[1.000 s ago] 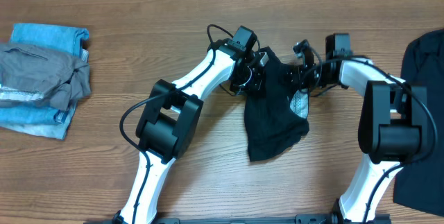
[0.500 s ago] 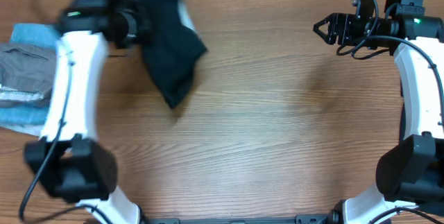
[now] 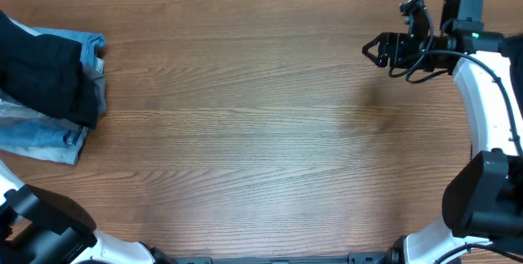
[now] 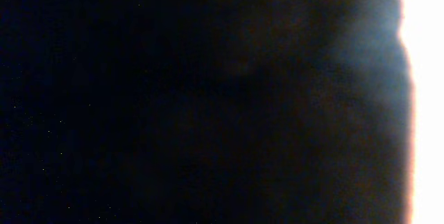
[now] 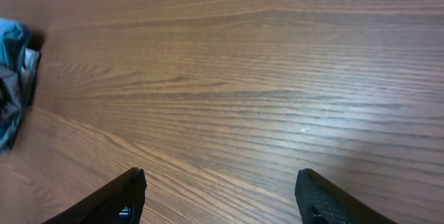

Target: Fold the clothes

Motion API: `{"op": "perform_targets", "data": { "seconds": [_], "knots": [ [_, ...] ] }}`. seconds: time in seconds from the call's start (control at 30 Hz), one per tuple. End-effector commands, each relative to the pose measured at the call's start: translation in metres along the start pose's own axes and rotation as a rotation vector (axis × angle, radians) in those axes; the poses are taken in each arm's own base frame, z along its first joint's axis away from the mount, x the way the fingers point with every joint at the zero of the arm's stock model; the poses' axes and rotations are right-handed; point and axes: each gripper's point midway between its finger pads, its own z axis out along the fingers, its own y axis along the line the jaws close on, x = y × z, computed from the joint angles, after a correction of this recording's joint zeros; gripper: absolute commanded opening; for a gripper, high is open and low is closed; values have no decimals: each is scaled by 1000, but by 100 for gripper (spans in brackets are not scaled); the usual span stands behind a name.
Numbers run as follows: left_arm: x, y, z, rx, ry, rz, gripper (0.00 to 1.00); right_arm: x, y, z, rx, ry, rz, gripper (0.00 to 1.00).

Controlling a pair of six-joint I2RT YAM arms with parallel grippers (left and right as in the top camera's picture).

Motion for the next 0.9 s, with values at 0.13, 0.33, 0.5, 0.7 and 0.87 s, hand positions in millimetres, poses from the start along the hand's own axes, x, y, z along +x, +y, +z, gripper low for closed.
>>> {"op": "perform_targets", "data": {
  "seconds": [0.13, 0.33, 0.5, 0.7, 0.87],
  "knots": [
    [7, 16, 75, 122, 102, 30, 4, 22, -1, 21, 17, 46, -14, 73],
    [-3, 83, 71, -112, 65, -36, 45, 27, -6, 25, 34, 54, -10, 74],
    [-30, 116, 42, -181, -11, -66, 100, 30, -6, 25, 32, 63, -4, 79],
    [-63, 88, -21, -176, -146, -31, 100, 29, -6, 25, 33, 60, -6, 80],
    [-67, 20, -74, -7, -216, 55, 39, 29, -6, 25, 33, 61, -5, 80]
  ]
}}
